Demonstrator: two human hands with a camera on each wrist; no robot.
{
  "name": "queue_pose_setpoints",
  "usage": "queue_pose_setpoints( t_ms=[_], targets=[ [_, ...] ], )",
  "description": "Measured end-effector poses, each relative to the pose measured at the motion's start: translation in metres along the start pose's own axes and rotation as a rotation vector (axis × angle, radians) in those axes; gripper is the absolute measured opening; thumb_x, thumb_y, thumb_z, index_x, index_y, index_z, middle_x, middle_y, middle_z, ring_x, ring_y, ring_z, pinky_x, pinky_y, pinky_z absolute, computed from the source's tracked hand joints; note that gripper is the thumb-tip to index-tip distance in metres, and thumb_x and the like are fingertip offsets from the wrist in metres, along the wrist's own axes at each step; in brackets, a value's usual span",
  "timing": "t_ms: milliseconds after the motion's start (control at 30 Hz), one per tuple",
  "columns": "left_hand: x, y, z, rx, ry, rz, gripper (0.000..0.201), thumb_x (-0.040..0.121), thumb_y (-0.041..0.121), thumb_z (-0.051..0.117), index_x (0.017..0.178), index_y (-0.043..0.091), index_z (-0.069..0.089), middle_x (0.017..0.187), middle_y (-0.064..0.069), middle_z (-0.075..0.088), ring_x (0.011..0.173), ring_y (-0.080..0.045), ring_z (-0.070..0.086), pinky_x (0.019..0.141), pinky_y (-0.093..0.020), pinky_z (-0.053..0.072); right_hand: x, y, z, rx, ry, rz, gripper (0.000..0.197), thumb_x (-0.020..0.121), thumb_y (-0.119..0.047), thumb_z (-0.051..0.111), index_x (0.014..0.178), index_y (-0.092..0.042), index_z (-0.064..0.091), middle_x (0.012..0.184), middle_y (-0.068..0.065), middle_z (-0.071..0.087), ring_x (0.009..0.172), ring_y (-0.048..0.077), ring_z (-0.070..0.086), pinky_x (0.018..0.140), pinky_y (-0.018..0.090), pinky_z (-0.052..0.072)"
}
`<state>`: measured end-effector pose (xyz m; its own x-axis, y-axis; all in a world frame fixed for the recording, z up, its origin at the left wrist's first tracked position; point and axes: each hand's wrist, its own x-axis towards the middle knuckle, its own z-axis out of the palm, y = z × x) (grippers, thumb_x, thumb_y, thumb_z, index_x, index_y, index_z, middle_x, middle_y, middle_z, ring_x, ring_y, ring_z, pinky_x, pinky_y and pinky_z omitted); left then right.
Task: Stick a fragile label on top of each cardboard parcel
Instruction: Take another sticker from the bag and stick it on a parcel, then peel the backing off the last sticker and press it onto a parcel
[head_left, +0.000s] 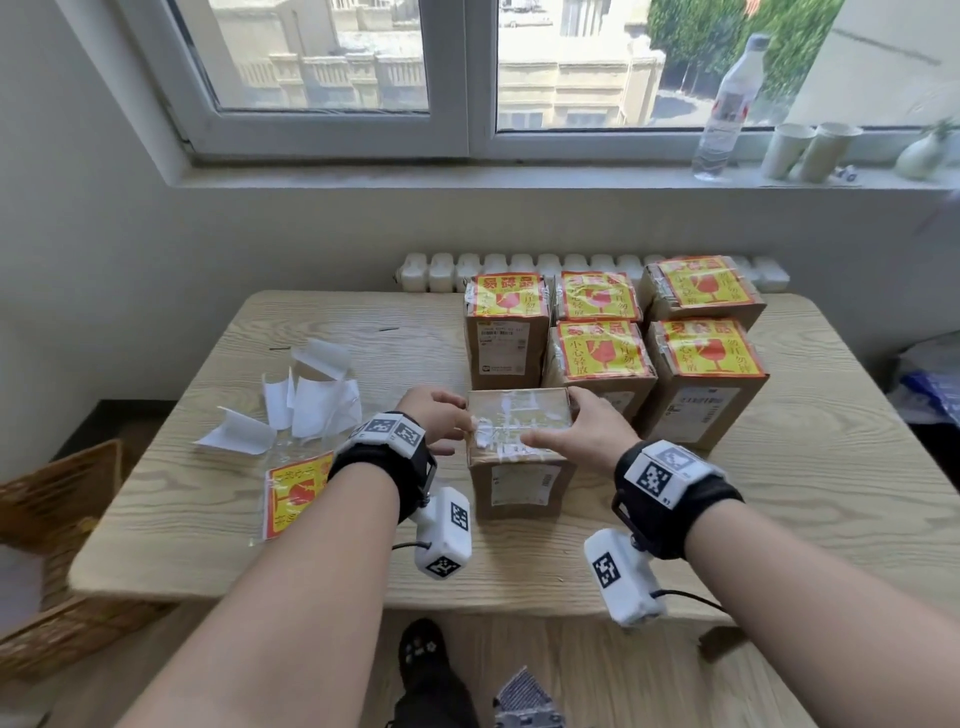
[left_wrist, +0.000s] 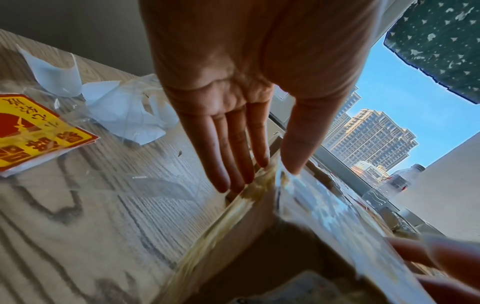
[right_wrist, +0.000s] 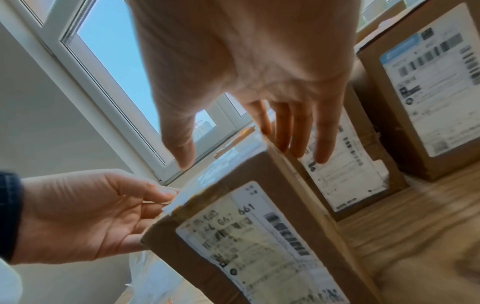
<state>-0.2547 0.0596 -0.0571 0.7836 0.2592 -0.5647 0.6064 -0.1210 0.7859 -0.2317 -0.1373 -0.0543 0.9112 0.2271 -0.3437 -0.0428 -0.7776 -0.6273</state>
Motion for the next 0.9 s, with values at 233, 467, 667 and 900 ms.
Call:
queue_pose_setpoints(
  t_ms=[233, 467, 667, 900],
  targets=[
    [-0.003, 0.008, -0.040, 0.016, 0.085, 0.088, 0.017, 0.087, 0.005, 0.064, 0.102, 0.012, 0.063, 0.094, -0.007, 0.067, 0.085, -0.017, 0.064, 0.074, -0.031, 0.055, -0.006, -0.055, -0.008, 0.043, 0.286, -0.222, 0.031, 0.088, -0.022, 0.061, 0.118, -0.016, 0.062, 0.100, -0.002, 0.062, 0.091, 0.013, 0.060, 0.080, 0.026, 0.051],
    [0.010, -0.012, -0.116, -0.046, 0.186, 0.073, 0.011, 0.088, 0.003, 0.059, 0.091, 0.013, 0.061, 0.075, -0.003, 0.062, 0.063, -0.013, 0.056, 0.062, -0.027, 0.047, 0.011, -0.110, 0.047, 0.119, 0.033, -0.144, 0.021, 0.090, -0.009, 0.051, 0.097, -0.014, 0.069, 0.086, 0.005, 0.073, 0.078, 0.016, 0.072, 0.082, 0.037, 0.059],
    [0.026, -0.062, -0.194, -0.053, 0.259, -0.060, 0.013, 0.088, -0.002, 0.054, 0.090, 0.008, 0.063, 0.074, -0.009, 0.062, 0.058, -0.017, 0.054, 0.057, -0.026, 0.042, 0.050, -0.140, 0.122, 0.015, -0.099, 0.015, 0.025, 0.086, -0.006, 0.047, 0.091, -0.007, 0.072, 0.089, 0.011, 0.074, 0.087, 0.027, 0.071, 0.084, 0.042, 0.058],
    [0.068, -0.103, -0.252, 0.046, 0.236, -0.194, 0.019, 0.087, 0.003, 0.052, 0.080, 0.012, 0.068, 0.076, -0.010, 0.061, 0.068, -0.022, 0.054, 0.063, -0.031, 0.046, 0.095, -0.148, 0.184, 0.071, -0.284, 0.212, 0.022, 0.089, 0.003, 0.051, 0.074, -0.011, 0.059, 0.088, 0.014, 0.065, 0.082, 0.028, 0.064, 0.089, 0.042, 0.056]
  ],
)
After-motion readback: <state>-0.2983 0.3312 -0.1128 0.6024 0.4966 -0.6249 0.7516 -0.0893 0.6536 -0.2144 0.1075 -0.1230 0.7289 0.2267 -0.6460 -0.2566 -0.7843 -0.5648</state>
